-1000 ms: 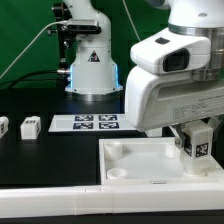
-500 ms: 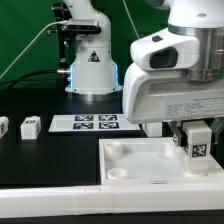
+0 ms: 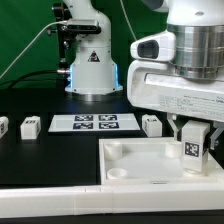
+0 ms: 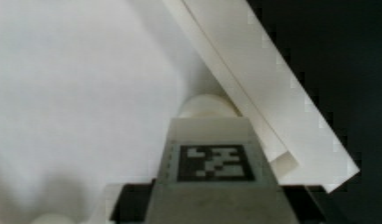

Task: Assemble one leg

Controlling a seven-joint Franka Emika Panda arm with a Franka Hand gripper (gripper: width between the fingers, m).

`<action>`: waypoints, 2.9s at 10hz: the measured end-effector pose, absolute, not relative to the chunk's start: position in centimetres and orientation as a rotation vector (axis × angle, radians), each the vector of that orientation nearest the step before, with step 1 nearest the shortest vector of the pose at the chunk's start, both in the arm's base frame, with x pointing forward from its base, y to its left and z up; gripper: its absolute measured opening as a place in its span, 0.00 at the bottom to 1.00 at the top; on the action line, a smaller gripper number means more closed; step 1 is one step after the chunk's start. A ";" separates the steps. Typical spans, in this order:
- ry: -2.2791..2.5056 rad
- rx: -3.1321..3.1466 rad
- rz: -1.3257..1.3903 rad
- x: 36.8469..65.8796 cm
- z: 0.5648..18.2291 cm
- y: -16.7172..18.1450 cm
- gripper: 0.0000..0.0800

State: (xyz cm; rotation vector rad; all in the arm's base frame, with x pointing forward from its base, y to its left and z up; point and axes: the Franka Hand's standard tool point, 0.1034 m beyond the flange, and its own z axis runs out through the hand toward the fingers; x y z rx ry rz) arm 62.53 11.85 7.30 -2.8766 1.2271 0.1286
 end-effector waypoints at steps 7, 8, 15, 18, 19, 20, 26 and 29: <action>1.798 -2.572 0.140 62.5 7.2 12.2 0.61; 1.753 -2.601 0.141 62.4 7.2 12.3 0.61; 0.786 -3.011 0.132 62.4 7.0 12.2 0.81; 0.279 -3.087 0.124 62.4 7.0 12.1 0.81; 0.171 -3.093 0.122 62.3 7.0 12.1 0.81; -0.050 -3.096 0.116 62.3 7.0 12.0 0.81; -0.459 -3.062 0.108 62.3 6.9 11.9 0.81; -0.459 -3.062 0.108 62.3 6.9 11.9 0.48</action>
Offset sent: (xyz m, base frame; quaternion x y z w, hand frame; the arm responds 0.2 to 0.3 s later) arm 0.0030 -0.0014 0.0037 -0.0144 -0.0021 0.2885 0.9574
